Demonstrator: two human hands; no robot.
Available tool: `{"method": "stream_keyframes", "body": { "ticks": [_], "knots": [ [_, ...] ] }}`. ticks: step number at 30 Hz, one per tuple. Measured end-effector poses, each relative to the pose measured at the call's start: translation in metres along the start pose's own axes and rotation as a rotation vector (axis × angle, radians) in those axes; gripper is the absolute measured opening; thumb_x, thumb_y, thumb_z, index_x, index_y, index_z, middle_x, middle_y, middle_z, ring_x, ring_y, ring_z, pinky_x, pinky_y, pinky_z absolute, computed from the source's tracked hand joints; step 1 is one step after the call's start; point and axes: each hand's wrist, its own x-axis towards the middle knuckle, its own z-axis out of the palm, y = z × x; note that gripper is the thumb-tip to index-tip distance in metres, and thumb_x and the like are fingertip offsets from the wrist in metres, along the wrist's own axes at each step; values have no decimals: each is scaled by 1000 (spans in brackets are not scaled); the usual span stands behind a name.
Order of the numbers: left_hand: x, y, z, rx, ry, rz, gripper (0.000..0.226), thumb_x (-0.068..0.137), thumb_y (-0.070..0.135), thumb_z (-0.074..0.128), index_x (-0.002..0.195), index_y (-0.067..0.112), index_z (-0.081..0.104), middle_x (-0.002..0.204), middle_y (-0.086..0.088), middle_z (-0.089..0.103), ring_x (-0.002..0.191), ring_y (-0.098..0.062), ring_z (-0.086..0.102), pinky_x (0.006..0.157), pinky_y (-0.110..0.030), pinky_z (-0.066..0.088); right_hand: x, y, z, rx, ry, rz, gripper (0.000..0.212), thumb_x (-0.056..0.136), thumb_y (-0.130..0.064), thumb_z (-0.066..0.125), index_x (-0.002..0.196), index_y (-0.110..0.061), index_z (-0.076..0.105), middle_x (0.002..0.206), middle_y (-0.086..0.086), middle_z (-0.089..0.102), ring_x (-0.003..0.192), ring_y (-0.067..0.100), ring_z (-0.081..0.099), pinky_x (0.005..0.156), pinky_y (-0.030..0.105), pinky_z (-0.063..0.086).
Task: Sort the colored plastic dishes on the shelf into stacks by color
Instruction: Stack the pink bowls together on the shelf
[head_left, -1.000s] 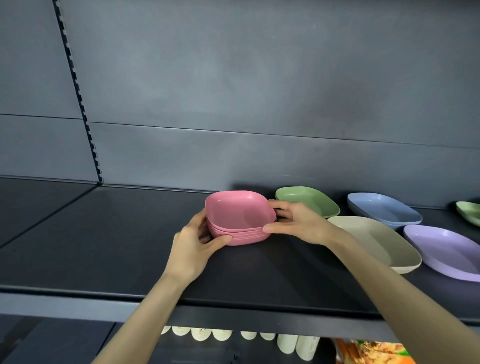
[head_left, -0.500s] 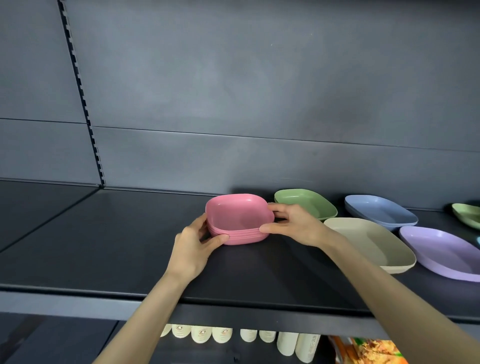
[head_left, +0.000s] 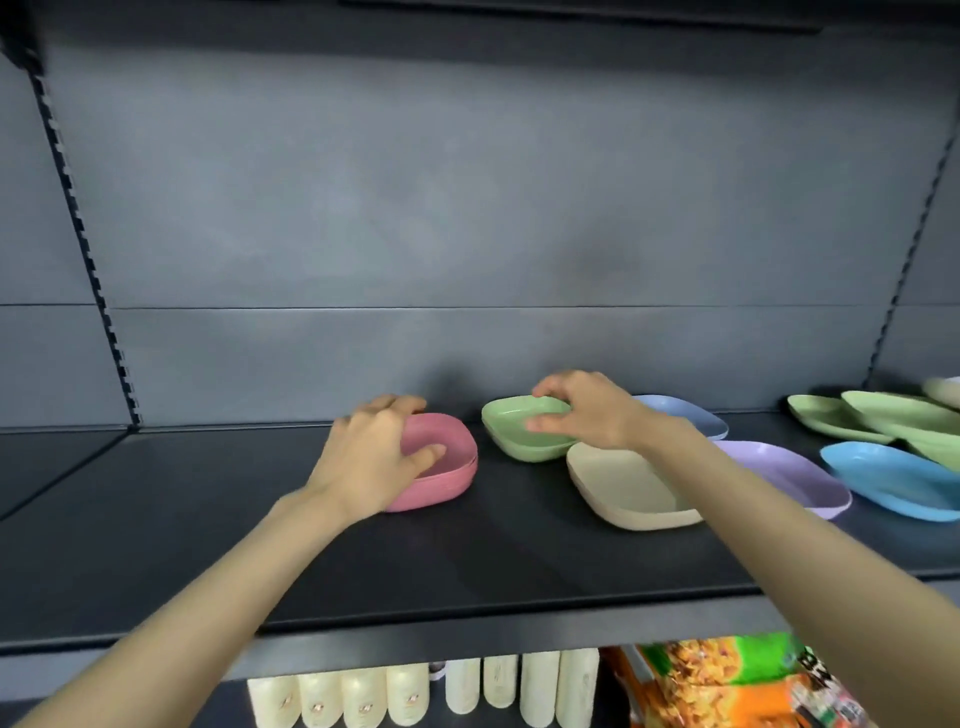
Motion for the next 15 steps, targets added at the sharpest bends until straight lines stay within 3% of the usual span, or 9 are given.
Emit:
{"method": "stream_keyframes", "body": {
  "ticks": [7,15],
  "knots": [
    [47,106,-14,147,-73,282,64,89,45,57,143,22,34,146,-3,40,136,-23,33,107,-35,24,-61,55,-85,-175,166,96,55,86,-32,67,135,-14,50,141,6,48,128,24,44,104,29,34],
    [48,249,-9,137,79,459,65,87,49,58,142,25,34,140,-3,45,130,-24,36,103,-36,27,-170,140,-169,-312,256,223,60,84,-31,69,137,-16,46,147,7,36,132,26,37,108,36,33]
  ]
}}
